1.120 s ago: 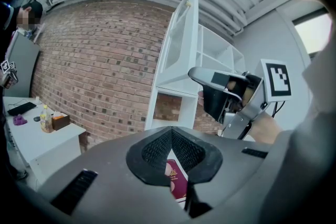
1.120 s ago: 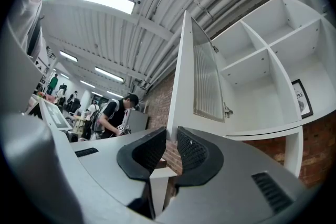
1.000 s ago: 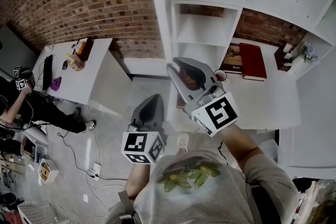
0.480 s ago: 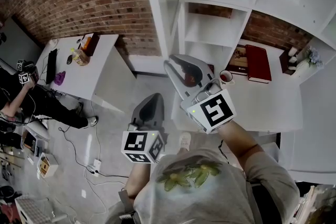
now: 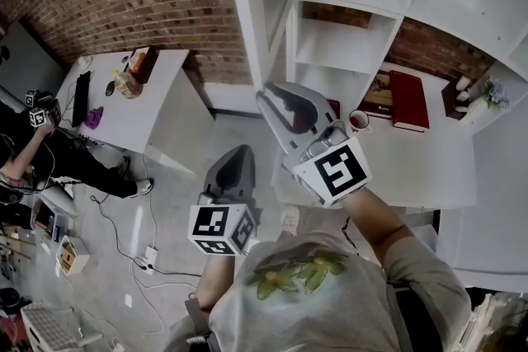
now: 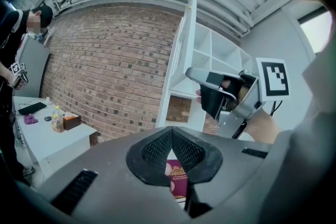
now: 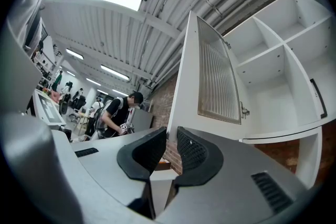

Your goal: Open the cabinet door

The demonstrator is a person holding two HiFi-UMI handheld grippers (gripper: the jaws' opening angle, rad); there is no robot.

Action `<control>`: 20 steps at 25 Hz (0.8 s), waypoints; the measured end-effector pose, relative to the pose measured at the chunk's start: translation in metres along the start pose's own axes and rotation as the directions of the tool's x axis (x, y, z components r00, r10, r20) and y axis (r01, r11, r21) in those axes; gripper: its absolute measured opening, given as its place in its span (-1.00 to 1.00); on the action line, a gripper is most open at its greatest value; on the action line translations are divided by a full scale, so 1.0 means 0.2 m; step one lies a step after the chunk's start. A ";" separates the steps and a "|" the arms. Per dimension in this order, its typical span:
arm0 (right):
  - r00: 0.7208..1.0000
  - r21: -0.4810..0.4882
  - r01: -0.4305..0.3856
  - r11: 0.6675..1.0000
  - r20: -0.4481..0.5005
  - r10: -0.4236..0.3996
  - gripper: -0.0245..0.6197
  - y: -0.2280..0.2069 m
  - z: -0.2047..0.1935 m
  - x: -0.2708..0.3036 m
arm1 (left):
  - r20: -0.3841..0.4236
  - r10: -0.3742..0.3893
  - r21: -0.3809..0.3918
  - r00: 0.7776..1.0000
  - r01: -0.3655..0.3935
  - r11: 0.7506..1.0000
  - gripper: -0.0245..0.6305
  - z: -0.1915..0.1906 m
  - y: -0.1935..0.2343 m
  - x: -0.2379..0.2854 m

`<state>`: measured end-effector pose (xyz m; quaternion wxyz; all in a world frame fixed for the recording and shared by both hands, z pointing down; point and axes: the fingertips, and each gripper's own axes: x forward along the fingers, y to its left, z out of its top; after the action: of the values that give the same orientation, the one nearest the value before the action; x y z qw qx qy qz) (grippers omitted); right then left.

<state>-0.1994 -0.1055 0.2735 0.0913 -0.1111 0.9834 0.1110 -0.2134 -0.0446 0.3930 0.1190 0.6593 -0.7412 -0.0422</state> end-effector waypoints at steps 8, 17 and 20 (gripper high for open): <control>0.999 0.021 -0.025 0.999 -0.034 0.026 -0.70 0.06 -0.05 -0.05 | 0.000 -0.023 -0.006 1.000 0.023 1.000 -0.90 0.00 -0.02 0.02; 0.997 0.081 -0.041 0.996 -0.059 0.046 -0.75 0.11 -0.12 -0.17 | -0.004 -0.039 0.000 0.999 0.039 0.999 -0.90 -0.01 -0.07 0.04; 0.997 0.100 -0.028 0.995 -0.071 0.036 -0.76 0.10 -0.14 -0.21 | -0.010 -0.048 -0.006 0.999 0.048 0.999 -0.90 -0.02 -0.10 0.05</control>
<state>-0.1685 -0.0856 0.3126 0.0593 -0.0946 0.9920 0.0595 -0.1938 -0.0577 0.3931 0.1237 0.6767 -0.7245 -0.0436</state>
